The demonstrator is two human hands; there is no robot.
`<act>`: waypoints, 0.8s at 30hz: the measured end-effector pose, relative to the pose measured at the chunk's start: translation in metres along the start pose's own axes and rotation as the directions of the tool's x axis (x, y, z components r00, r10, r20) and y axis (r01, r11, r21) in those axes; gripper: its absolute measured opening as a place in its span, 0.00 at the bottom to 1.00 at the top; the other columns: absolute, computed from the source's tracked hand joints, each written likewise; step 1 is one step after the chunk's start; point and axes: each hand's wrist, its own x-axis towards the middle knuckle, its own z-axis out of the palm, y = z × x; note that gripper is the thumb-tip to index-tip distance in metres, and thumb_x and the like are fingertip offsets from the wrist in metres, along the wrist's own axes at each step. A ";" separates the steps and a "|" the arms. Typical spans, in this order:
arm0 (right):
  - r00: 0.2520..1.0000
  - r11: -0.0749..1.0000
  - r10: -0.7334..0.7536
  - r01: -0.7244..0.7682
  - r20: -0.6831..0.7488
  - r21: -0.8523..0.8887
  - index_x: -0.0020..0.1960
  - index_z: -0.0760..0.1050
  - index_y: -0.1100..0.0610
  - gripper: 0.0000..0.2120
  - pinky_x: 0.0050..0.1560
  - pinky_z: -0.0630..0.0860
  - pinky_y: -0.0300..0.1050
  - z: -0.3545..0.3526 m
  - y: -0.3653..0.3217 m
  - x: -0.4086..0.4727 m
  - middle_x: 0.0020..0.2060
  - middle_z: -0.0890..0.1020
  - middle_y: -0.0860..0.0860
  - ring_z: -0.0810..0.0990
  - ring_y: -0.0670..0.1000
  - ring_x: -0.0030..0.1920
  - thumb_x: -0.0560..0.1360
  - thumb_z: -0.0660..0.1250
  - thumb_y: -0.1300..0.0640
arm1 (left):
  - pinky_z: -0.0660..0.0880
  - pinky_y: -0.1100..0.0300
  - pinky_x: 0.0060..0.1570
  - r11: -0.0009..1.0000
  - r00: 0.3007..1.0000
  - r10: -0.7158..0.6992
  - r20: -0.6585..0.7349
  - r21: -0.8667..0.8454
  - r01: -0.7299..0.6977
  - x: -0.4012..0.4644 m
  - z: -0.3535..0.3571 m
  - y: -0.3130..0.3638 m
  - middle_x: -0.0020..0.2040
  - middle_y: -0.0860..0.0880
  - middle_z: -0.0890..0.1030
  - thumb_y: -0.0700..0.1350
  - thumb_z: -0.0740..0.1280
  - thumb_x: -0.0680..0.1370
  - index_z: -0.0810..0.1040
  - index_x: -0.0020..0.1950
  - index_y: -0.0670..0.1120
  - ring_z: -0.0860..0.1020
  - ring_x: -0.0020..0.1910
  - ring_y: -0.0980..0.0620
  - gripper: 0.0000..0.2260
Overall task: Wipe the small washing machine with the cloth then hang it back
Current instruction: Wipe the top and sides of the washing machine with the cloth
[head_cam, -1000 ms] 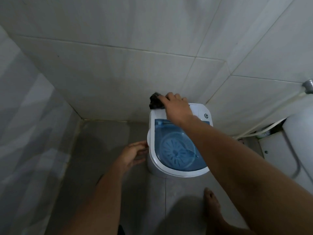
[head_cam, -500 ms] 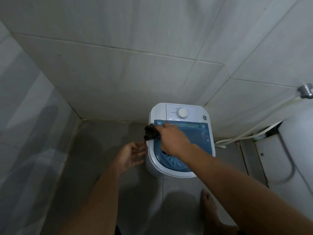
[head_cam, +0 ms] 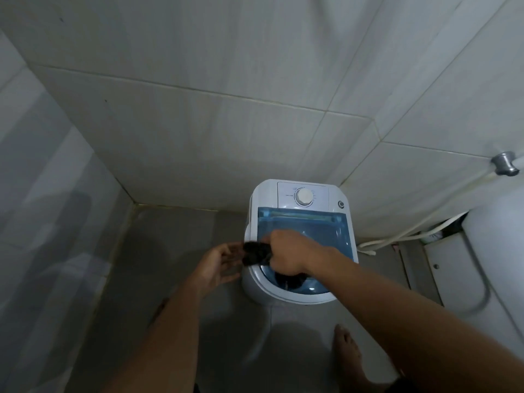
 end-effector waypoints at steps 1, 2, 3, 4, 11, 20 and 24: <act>0.997 0.998 0.013 -0.009 -0.072 0.062 0.60 0.78 0.53 0.15 0.53 0.80 0.52 -0.012 0.004 0.005 0.51 0.83 0.56 0.82 0.58 0.53 0.74 0.67 0.60 | 0.74 0.49 0.57 1.000 1.000 0.000 0.001 0.001 0.000 0.000 0.000 0.000 0.63 0.44 0.80 0.40 0.54 0.78 0.78 0.65 0.45 0.79 0.59 0.47 0.20; 0.987 0.994 0.036 -0.019 -0.155 0.109 0.60 0.78 0.53 0.16 0.54 0.80 0.53 -0.025 0.008 0.011 0.51 0.83 0.56 0.82 0.59 0.53 0.73 0.66 0.62 | 0.74 0.50 0.56 1.000 1.000 -0.001 0.004 0.004 0.001 0.001 -0.001 0.000 0.64 0.45 0.81 0.40 0.54 0.78 0.78 0.66 0.45 0.79 0.61 0.47 0.21; 0.973 0.992 0.052 -0.025 -0.223 0.123 0.59 0.78 0.54 0.16 0.54 0.80 0.53 -0.034 0.012 0.018 0.52 0.82 0.57 0.81 0.60 0.53 0.73 0.66 0.62 | 0.74 0.50 0.56 1.000 1.000 -0.004 0.008 0.009 0.004 0.001 -0.001 0.000 0.64 0.46 0.81 0.40 0.54 0.77 0.77 0.67 0.46 0.79 0.63 0.48 0.21; 0.965 0.994 0.060 -0.034 -0.256 0.103 0.61 0.77 0.55 0.17 0.53 0.79 0.53 -0.040 0.014 0.024 0.53 0.81 0.58 0.80 0.61 0.54 0.72 0.65 0.62 | 0.74 0.49 0.57 1.000 1.000 -0.006 0.012 0.013 0.005 0.001 -0.002 0.000 0.64 0.46 0.82 0.40 0.54 0.77 0.77 0.67 0.46 0.78 0.64 0.48 0.22; 0.949 0.918 0.006 -0.129 -0.314 -0.374 0.70 0.70 0.53 0.23 0.57 0.73 0.61 0.002 0.001 0.033 0.63 0.69 0.59 0.70 0.63 0.62 0.76 0.67 0.61 | 0.76 0.50 0.54 1.000 1.000 0.001 0.022 0.030 -0.001 -0.002 -0.003 0.000 0.64 0.46 0.82 0.39 0.54 0.76 0.77 0.68 0.47 0.79 0.62 0.49 0.22; 0.935 0.883 0.011 -0.176 -0.355 -0.436 0.74 0.64 0.55 0.26 0.57 0.73 0.62 0.033 0.025 -0.004 0.63 0.68 0.61 0.71 0.63 0.60 0.78 0.64 0.58 | 0.75 0.48 0.58 0.999 0.999 0.011 0.032 0.049 -0.013 -0.002 -0.003 0.000 0.64 0.46 0.82 0.41 0.54 0.78 0.78 0.67 0.47 0.80 0.61 0.50 0.21; 0.923 0.882 0.007 -0.187 -0.384 -0.433 0.71 0.67 0.57 0.23 0.56 0.73 0.62 0.023 0.011 0.006 0.62 0.69 0.62 0.71 0.64 0.59 0.76 0.63 0.62 | 0.75 0.51 0.55 0.999 1.000 0.010 0.026 0.050 -0.012 -0.002 -0.001 0.000 0.64 0.47 0.82 0.39 0.55 0.77 0.77 0.68 0.47 0.79 0.63 0.49 0.22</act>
